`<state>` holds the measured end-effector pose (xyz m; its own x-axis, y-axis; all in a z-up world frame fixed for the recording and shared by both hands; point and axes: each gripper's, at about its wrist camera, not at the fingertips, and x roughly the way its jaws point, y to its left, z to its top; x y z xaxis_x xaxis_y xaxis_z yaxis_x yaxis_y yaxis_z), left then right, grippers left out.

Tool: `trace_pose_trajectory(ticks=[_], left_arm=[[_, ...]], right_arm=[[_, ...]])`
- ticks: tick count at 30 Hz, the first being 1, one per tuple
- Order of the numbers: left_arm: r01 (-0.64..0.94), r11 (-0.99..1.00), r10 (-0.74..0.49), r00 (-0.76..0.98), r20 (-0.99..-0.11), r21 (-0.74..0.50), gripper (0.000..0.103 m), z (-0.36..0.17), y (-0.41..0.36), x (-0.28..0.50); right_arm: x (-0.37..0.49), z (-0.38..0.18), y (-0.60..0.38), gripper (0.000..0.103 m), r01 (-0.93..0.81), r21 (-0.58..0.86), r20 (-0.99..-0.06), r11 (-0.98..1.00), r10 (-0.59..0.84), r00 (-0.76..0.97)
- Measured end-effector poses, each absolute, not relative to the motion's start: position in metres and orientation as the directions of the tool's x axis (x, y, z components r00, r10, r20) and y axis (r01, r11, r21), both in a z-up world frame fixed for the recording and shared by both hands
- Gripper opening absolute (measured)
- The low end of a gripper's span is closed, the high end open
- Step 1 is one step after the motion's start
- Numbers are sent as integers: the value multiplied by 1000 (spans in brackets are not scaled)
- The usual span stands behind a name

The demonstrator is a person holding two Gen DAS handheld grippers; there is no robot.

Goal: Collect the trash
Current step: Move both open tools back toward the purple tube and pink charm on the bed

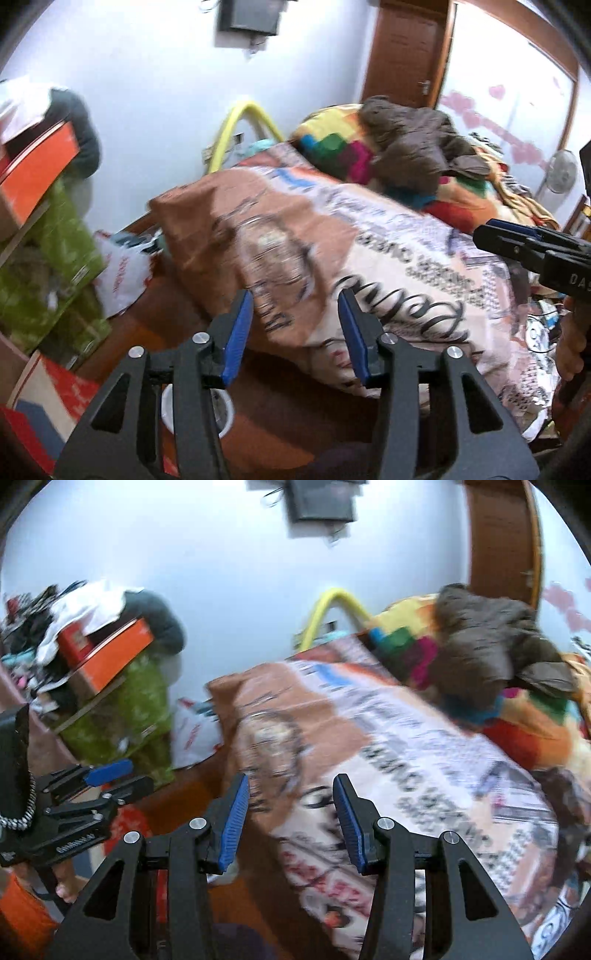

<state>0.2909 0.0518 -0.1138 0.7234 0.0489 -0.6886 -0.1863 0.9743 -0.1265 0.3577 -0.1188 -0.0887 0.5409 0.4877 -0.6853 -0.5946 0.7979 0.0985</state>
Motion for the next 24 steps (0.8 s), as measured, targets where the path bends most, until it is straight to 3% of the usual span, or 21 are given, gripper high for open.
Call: trace_pose_trajectory(ticks=[10, 18, 24], left_arm=[[-37, 990, -66, 735, -675, -137, 50, -102, -20, 371], [44, 982, -163, 677, -718, -182, 51, -134, -64, 433], [89, 982, -183, 636, -750, -164, 51, -165, -96, 471]], right_arm=[[405, -105, -217, 44, -385, 45, -710, 922, 301, 636], [449, -154, -281, 44, -236, 36, -771, 971, 177, 611], [485, -200, -307, 44, -175, 85, -823, 981, 168, 542]])
